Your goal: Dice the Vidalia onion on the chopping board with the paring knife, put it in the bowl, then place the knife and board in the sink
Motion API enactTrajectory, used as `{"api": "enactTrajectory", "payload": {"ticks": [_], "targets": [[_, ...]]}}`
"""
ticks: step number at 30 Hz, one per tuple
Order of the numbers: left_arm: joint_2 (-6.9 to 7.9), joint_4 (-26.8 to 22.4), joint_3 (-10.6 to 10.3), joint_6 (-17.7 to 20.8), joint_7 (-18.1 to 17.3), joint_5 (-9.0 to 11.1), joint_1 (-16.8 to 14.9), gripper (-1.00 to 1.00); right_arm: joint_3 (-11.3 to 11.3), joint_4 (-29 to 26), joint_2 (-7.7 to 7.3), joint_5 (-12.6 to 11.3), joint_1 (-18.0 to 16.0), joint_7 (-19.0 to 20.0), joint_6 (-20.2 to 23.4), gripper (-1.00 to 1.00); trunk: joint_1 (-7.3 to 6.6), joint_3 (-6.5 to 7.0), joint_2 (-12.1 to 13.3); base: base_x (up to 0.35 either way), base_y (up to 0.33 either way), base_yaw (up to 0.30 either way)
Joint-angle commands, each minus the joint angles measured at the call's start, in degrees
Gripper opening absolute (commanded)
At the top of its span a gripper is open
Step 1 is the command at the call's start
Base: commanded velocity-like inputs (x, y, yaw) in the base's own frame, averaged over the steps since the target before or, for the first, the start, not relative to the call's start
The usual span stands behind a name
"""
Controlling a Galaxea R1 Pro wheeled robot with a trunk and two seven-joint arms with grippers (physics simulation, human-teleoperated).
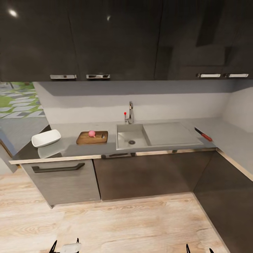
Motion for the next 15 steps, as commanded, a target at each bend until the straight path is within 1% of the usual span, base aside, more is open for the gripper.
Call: {"api": "enactTrajectory", "payload": {"ticks": [1, 9, 15], "targets": [[-0.02, 0.21, -0.23, -0.16, 0.59, -0.45, -0.11, 1.00, 0.45, 0.01, -0.08, -0.57, -0.05, -0.24, -0.22, 1.00, 0.04, -0.03, -0.12, 0.000, 0.000, 0.000], [-0.02, 0.21, -0.24, -0.16, 0.59, -0.45, -0.11, 1.00, 0.45, 0.01, -0.08, -0.57, -0.05, -0.24, -0.22, 1.00, 0.04, 0.68, -0.12, 0.000, 0.000, 0.000], [-0.02, 0.21, -0.23, -0.16, 0.51, -0.45, -0.11, 1.00, 0.45, 0.01, -0.10, -0.49, -0.05, -0.24, -0.14, 1.00, 0.04, 0.81, -0.12, 0.000, 0.000, 0.000]]}}
